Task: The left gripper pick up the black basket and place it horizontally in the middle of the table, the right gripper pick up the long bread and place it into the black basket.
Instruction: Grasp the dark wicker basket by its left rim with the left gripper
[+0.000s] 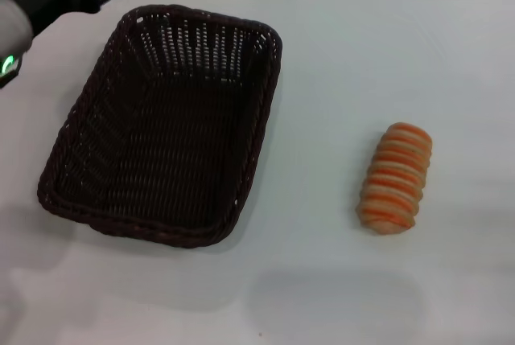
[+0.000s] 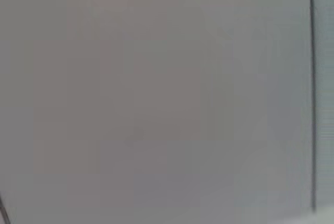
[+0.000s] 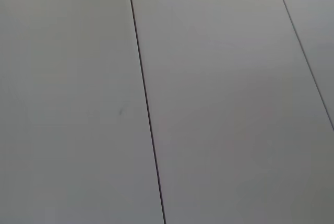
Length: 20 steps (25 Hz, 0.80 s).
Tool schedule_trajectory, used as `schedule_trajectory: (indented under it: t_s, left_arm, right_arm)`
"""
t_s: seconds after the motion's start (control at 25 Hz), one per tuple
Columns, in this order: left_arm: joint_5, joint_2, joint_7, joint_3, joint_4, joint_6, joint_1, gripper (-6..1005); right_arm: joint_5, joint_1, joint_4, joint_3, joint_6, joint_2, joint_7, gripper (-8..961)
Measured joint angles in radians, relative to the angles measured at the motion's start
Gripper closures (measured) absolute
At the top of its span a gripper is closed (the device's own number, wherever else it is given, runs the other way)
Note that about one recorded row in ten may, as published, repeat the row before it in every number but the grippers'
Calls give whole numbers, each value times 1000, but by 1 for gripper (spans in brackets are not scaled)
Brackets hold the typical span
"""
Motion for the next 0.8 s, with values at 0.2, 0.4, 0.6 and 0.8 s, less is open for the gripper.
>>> schedule_trajectory:
  t_s: [0.2,0.4,0.6,0.8]
  left_arm:
    - [-3,-116,132,-123,-189,-486,-32,192]
    - [-6,-133,140,-157,-173,-703,-88,192]
    - [-5,-133,145,-155,-150,-718,-87,192]
    - [-4,-134,148,-153,-109,-753,-95,191]
  right_arm:
    - [0,1,-2,0,5,0,0,251]
    - [0,-2,-4,0,7,0,0,254]
    - [0,-4,-4,0,13,0,0,257]
    - [0,-4,-2,0,15,0,0,260]
